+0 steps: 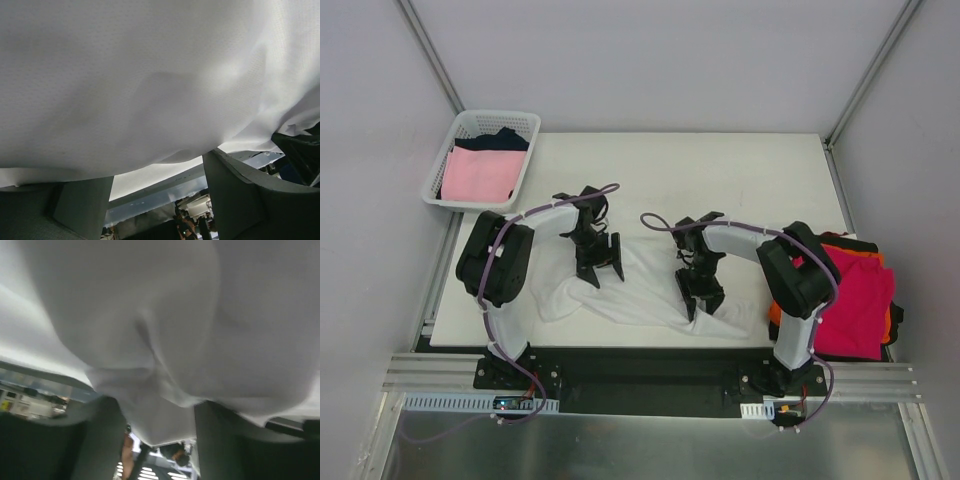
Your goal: Fold and stack the t-shirts
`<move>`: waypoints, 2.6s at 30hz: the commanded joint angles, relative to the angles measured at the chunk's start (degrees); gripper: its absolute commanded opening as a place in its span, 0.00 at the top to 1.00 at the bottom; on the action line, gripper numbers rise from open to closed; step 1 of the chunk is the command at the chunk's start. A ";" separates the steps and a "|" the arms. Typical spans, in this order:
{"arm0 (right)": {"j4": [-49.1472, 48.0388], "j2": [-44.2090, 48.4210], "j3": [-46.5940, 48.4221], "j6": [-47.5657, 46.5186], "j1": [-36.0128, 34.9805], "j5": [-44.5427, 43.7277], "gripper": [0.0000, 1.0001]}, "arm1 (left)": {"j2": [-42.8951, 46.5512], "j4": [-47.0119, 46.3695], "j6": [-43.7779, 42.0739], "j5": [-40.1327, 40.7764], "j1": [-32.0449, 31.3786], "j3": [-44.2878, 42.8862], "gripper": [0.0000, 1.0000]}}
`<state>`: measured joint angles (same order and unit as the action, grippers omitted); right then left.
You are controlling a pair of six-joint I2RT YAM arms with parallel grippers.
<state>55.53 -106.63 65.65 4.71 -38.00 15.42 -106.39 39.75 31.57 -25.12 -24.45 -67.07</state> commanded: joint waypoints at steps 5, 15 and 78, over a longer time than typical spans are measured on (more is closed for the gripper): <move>3.88 -1.21 6.32 -1.37 0.20 -3.81 0.20 | 7.41 2.79 0.86 -0.20 -0.34 -5.87 0.30; 6.52 -3.32 17.40 -1.54 3.81 -4.61 0.22 | 14.90 7.27 -3.97 9.74 -0.16 -15.55 0.21; -13.52 11.88 -9.93 8.12 15.32 0.49 0.72 | 13.49 7.98 -3.45 6.49 -0.25 -8.78 0.22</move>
<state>42.44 -96.88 54.85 11.94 -22.39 15.44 -92.84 46.74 27.77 -17.56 -24.40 -75.26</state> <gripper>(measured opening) 0.347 0.776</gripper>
